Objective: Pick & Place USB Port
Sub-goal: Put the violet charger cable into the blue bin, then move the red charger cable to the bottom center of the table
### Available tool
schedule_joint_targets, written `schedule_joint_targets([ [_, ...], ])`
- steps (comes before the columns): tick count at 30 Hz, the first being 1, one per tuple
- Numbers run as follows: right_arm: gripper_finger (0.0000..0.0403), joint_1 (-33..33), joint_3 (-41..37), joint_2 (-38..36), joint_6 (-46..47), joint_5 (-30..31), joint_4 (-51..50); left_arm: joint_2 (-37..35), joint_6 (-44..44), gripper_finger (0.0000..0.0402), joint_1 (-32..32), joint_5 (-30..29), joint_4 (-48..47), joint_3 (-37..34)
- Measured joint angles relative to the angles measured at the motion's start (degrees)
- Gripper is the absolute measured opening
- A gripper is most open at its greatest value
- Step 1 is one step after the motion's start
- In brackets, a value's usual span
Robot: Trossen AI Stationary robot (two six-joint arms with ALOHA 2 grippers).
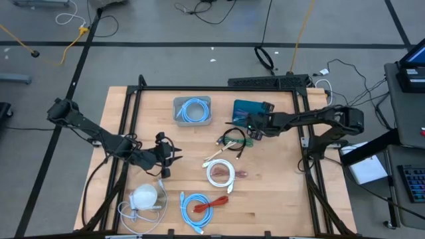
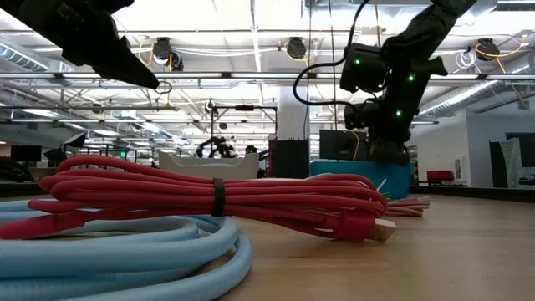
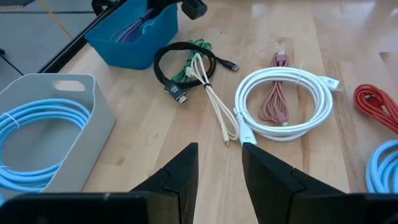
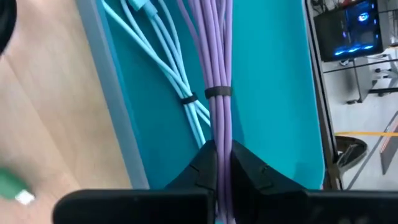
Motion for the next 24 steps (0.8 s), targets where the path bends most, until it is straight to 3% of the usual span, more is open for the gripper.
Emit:
schedule_joint_targets([
  [8, 0.0085, 1.71, 0.68, -1.36, -0.01, 3.16, 4.28, 0.0, -0.03, 0.0129, 0.0, 0.0, -0.21, 0.0],
  [18, 0.0165, 4.65, 4.37, -10.42, 0.61, 5.92, 5.56, 0.0, -0.46, 0.0129, 0.0, 0.02, -0.81, 0.0],
  [20, 0.0172, 6.51, 5.44, -12.88, 2.04, 4.95, 6.54, 0.02, -0.5, 0.0129, 0.0, 0.11, -0.83, 0.0],
  [24, 0.0177, 12.65, 6.22, -17.36, 6.04, -4.05, 11.09, 0.02, -0.31, 0.0129, 0.1, 5.46, 0.15, 0.02],
])
